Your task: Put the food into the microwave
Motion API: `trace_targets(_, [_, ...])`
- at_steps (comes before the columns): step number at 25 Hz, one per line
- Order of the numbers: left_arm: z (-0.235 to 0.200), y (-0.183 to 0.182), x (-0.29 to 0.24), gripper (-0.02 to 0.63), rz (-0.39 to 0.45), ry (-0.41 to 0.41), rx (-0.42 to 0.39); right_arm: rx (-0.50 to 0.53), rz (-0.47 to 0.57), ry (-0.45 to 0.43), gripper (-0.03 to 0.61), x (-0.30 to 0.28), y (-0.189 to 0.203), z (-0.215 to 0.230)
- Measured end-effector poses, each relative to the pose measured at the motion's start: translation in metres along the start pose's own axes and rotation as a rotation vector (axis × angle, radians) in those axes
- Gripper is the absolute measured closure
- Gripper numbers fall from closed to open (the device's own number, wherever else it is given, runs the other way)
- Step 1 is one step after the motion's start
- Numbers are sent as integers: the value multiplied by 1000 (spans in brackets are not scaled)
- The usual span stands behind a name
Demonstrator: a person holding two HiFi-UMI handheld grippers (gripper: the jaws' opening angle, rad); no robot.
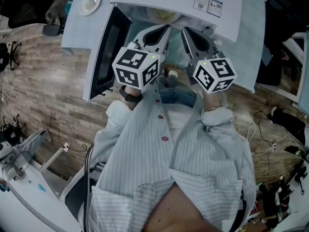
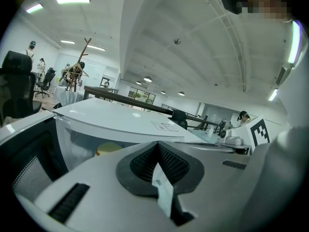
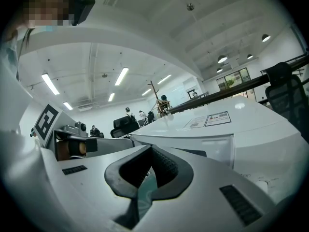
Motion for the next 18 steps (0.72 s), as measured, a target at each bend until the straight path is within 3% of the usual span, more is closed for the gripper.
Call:
trace_targets(8, [-6,-2,-5,604,2,1,-8,-3,2,-7,546,-2,-1,0])
trace_targets(14, [-10,-11,-4,604,24,39,44,-4,-6,-15,546,-5,1,-1])
trace_targets(18, [-13,-18,-2,604,28,58,-20,0,-15,-21,546,-6,0,-2])
Point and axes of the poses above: the fingertips, and each gripper's own axes: x backward along the fingers, z to its right, y out of its underside, the point moved 3 cm from there along x, backward along the fingers, and after that the axes turned 14 degrees about -y, right-handed, at the moved point
